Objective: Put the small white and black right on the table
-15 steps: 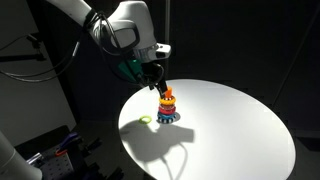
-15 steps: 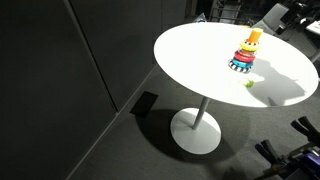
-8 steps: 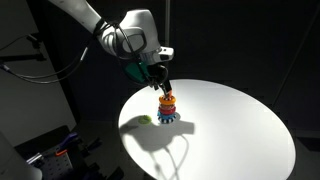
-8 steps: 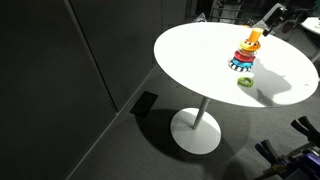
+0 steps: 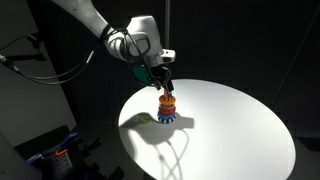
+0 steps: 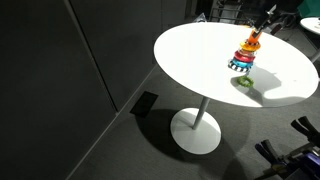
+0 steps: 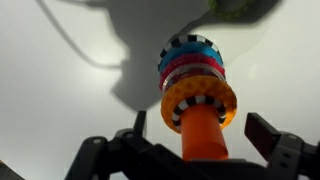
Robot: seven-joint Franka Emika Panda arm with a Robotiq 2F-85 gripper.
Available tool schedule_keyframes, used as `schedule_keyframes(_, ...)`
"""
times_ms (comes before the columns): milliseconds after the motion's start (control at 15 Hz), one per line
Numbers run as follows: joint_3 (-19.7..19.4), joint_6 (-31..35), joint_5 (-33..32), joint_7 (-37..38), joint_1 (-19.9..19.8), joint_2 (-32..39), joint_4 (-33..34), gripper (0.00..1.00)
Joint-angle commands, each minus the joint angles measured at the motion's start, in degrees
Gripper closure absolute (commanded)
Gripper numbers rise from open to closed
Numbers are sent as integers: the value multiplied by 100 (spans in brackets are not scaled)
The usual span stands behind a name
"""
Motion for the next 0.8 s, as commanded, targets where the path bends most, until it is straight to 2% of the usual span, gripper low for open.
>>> schedule_keyframes(0, 16, 150, 5, 89, 42, 154, 140, 0)
schedule_keyframes(733, 121, 256, 551, -73, -10, 338, 162, 0)
